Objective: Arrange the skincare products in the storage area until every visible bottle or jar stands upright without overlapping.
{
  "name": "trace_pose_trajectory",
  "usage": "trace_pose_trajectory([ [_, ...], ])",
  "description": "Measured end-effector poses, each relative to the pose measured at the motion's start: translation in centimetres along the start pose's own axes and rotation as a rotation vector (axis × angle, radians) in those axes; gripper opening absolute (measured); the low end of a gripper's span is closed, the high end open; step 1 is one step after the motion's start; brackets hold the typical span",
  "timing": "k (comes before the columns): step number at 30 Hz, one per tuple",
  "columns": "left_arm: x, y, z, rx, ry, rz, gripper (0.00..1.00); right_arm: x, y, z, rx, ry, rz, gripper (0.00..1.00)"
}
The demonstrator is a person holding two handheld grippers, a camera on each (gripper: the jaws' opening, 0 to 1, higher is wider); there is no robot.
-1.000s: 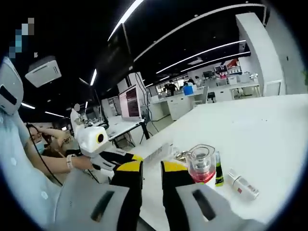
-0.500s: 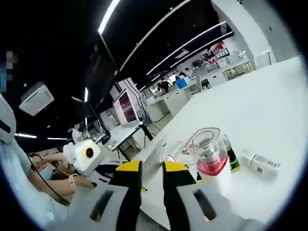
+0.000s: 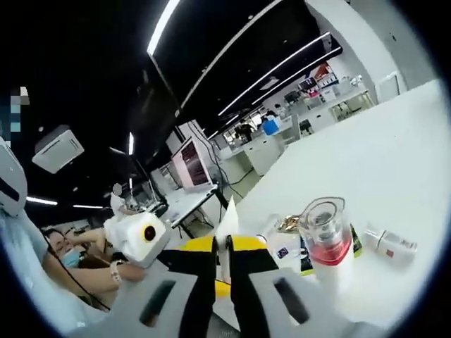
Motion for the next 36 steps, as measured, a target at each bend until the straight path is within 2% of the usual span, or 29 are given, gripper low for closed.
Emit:
trace_pose_trajectory([
  [10,-1.0,0.1,1.3,-0.036,-0.035,-0.035,0.23,-0.6,-0.9,1.1,0.024,-0.036,-0.049,0.07],
  [14,-2.0,-0.1,1.4,-0.046,-0.061,-0.028,0.24,-1.3,-0.8,1.3,0.026,-0.071,-0.072,0.08],
  [19,-1.9,-0.2,1.5,-0.061,-0.027,-0.037,0.25,-1.4,-1.5,1.6,0.059,-0.065,-0.075,0.10],
  [30,-1.6,-0.2,1.8,-0.101,0.018,-0.025,0.27,-1.2,-0.9,1.7,0.040,-0.060,-0.129,0.13],
  [33,-1.6,0.1,2.0,-0.109,0.023,0.006,0.27,-1.4,-0.9,1.7,0.032,-0.066,-0.147,0.16],
  [36,-1.6,-0.1,1.9,-0.110,0.019,-0.008,0.28,-1.5,-0.8,1.7,0.027,-0.070,-0.151,0.17],
])
Point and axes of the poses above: the point that each gripper's makers call its tool centre point, and the gripper's own axes: z roughly forward along the fingers, y roughly to its right, x roughly out of its top, the point moved 3 cm from there along -z, roughly backward along the fingers, and after that the axes turned 1 degree about -z, right-handed, at the moved point
